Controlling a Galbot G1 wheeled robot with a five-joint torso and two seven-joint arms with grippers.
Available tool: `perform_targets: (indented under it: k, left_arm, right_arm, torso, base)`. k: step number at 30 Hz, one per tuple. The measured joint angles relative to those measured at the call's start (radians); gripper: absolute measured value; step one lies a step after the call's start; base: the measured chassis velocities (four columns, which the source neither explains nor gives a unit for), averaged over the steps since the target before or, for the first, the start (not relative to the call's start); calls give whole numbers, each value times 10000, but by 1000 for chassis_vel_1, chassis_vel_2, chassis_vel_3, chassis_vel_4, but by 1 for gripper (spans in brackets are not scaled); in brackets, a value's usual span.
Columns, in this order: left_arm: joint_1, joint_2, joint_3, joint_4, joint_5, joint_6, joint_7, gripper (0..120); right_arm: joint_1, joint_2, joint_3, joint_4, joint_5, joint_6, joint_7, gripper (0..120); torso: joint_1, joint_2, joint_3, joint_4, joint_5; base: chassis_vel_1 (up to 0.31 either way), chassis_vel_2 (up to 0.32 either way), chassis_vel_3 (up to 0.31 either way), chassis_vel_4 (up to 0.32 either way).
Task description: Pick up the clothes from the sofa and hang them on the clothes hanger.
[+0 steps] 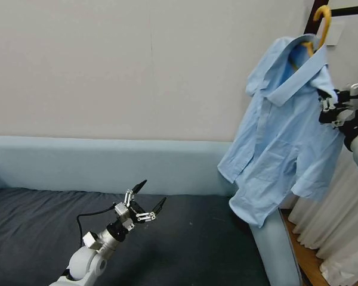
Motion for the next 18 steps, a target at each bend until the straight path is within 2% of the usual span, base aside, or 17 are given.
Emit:
perform_targets:
  k: [4,8,11,12,18]
  left_arm:
    - [189,26,-165,-51,0,-99,1,100]
    - [317,75,-256,-98,-4,-134,4,100]
    - [320,106,-270,-121,-9,-140,1,100]
    - [177,110,-187,-56,-10,-142,-5,100]
    - [-837,-109,547,490,-5,-95,-7,100]
  right_arm:
    - [-3,40,-227,-371,-119,469,674,8]
    - [135,5,-645,-1112,-413,902,792,8]
    - [410,-1,-1057,-2280,-907,1404,245,8]
    - [447,8,-1151,-2734,-1237,1755,-122,8]
    - [526,335,-1327,-4548,-3004,2905,-1283,8]
  torso:
    - [0,1,-1,0,1]
    - [0,0,0,4,1]
    - [0,0,1,2,2]
    - [0,0,1,11,3]
    - [3,0,1,-4,5]
  base:
    - [0,0,0,0]
    - [0,0,0,0]
    - [0,0,0,0]
    - [0,0,0,0]
    - [0,0,0,0]
